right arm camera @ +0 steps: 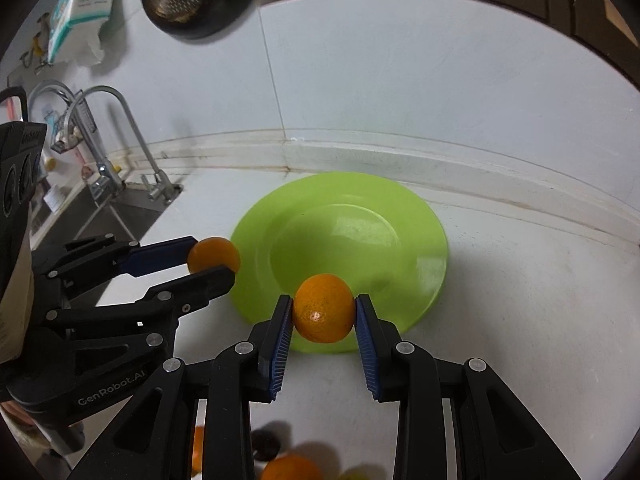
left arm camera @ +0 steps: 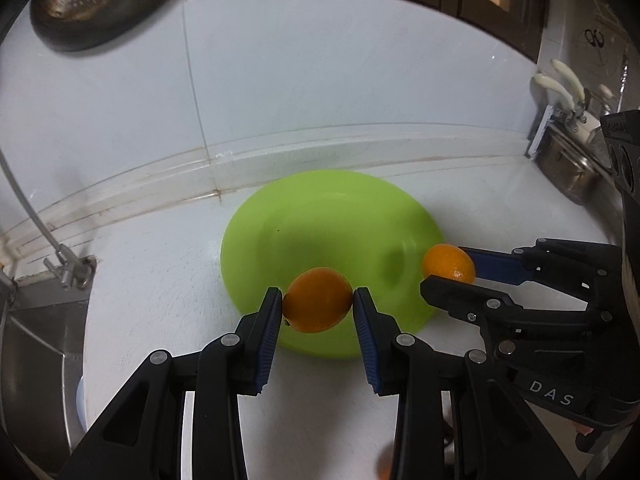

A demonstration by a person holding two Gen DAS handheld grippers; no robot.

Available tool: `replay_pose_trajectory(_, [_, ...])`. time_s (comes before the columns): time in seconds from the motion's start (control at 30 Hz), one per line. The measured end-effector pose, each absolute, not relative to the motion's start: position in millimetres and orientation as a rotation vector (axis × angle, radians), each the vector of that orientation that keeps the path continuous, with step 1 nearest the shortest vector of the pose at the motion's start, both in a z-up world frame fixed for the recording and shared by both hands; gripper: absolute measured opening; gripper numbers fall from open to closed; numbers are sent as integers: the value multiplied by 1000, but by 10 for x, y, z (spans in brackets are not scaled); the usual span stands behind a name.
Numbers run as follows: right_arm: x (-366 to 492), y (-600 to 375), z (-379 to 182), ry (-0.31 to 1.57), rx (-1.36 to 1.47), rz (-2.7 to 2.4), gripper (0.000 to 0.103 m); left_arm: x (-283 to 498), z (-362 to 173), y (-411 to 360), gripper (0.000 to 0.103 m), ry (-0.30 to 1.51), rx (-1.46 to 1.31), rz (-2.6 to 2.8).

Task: Organize fruits
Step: 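Carry both tangerines onto the green plate and open both tools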

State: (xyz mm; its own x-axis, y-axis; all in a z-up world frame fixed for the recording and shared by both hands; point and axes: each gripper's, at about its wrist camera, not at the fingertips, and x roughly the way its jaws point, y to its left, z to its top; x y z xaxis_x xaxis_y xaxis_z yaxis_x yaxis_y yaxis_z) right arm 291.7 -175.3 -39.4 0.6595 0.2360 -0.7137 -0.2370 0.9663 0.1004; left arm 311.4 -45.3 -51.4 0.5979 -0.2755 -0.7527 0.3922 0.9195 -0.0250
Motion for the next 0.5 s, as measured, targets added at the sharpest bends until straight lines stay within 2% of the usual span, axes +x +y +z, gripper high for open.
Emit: replay_pose_trajectory(0.5, [3412,-1830,-700,873,35,268,32,3471,-774,-524,37,905,169,-395])
